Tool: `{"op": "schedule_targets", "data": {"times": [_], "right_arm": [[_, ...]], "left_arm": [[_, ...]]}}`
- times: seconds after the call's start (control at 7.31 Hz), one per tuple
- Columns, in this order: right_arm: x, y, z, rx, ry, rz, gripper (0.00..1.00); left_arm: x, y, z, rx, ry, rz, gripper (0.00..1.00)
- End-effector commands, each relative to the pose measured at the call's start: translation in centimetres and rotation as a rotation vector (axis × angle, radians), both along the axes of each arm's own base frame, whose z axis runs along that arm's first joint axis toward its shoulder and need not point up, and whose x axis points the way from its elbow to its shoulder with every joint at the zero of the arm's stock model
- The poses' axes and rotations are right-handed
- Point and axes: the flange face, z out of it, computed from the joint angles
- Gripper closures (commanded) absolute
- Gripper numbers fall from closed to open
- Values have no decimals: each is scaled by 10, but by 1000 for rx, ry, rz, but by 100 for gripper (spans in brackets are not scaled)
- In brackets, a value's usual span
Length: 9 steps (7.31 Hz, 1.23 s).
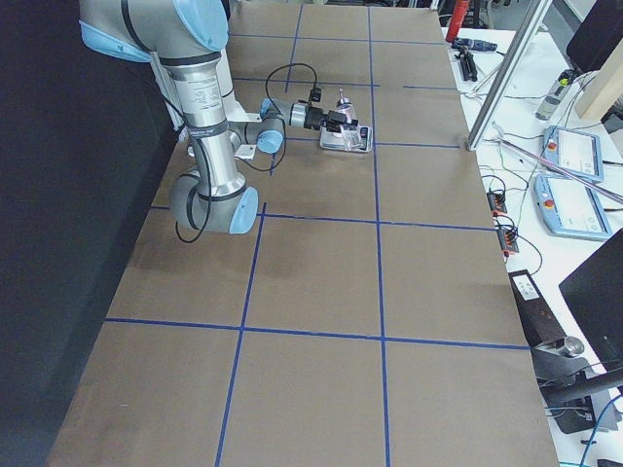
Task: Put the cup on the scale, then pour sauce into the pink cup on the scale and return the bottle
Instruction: 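Turn the bottle upright and move it back away from the scale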
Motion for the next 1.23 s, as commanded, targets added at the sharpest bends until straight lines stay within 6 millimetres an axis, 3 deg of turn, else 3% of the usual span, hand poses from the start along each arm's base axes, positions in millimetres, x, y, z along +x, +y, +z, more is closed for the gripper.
{"op": "schedule_targets", "data": {"times": [0.0, 0.27, 0.41, 0.55, 0.68, 1.09], "right_arm": [[40, 0, 21, -85, -272, -28, 100], [70, -6, 38, -209, -551, -38, 100], [79, -9, 54, -312, -699, -37, 100], [98, -21, 81, -384, -800, 20, 100], [115, -34, 94, -390, -883, 91, 100], [125, -36, 111, -390, -1005, 163, 100]], "left_arm": [[-5, -2, -17, -20, -1, -9, 0], [-6, 1, -32, -22, -1, -11, 0], [-6, 1, -31, -23, -1, -11, 0], [-6, 1, -32, -22, -1, -11, 0], [-7, 2, -37, -13, -1, -12, 0], [-10, 4, -42, -4, 0, -18, 0]]}}
